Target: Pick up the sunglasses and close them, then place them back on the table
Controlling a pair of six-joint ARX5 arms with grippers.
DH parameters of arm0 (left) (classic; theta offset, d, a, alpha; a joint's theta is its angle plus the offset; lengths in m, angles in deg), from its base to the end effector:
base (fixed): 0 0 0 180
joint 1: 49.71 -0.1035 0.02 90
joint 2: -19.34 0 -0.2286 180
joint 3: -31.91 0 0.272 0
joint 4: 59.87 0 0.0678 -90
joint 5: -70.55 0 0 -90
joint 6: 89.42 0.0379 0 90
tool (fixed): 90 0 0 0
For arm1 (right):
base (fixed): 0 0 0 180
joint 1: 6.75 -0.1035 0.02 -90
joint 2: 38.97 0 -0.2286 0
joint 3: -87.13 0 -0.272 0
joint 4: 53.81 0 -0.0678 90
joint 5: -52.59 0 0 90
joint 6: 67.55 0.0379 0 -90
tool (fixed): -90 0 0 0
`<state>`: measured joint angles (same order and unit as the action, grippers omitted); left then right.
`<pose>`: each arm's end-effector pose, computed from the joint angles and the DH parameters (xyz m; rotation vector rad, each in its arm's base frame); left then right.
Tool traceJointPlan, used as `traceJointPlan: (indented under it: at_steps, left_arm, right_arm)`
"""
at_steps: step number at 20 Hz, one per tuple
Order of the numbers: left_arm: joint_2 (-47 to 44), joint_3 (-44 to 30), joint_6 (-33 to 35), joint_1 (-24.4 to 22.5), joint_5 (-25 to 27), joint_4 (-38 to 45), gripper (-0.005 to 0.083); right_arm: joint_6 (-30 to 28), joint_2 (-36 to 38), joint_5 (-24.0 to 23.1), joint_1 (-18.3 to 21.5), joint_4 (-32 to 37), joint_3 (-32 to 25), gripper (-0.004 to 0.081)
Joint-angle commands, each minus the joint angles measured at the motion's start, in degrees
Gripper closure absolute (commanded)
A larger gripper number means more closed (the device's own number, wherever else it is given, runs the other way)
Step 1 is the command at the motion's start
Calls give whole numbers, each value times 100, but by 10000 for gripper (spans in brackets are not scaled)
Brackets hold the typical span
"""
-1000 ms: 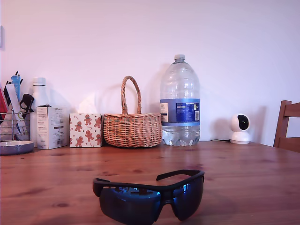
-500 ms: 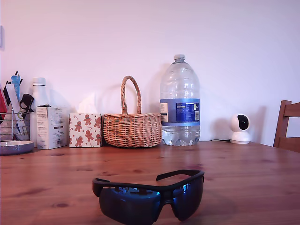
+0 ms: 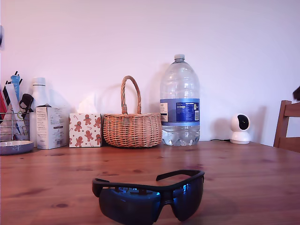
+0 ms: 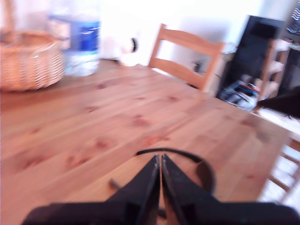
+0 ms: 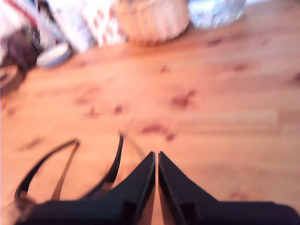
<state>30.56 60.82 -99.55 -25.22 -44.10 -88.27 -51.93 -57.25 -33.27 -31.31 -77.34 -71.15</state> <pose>0.1348 -0.0788 0.2116 -0.1656 0.2678 -0.8358 0.1568 0.0747 0.1553 0.2014 0.4135 0.4444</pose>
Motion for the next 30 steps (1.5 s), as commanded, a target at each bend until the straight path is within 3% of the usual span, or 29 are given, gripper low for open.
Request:
traceJointPlan:
  at_steps: [1, 7, 13, 15, 18, 20, 30]
  left_arm:
    - [621, 271, 282, 186, -90, 24, 795]
    - [3279, 1766, 1716, 1425, -181, -898, 795]
    - [5633, 3119, 2371, 2463, 391, -1674, 766]
    - [6223, 3453, 2413, 2618, 632, -1836, 681]
    - [6900, 3823, 2538, 2833, 1110, -1899, 430]
    - [7235, 3974, 2876, 2957, 1510, -1886, 324]
    - [8443, 4131, 3152, 3178, 1611, -1165, 308]
  right_arm:
    - [90, -151, 22, -66, 22, 15, 783]
    - [90, -503, -74, -129, 35, 15, 783]
    - [87, -518, -122, -129, 24, 15, 782]
    - [87, -518, -131, -131, 24, 15, 782]
    - [87, -518, -133, -131, 24, 15, 782]
    - [87, -518, -133, -129, 24, 15, 782]
    - [85, -518, -177, -129, 22, 15, 783]
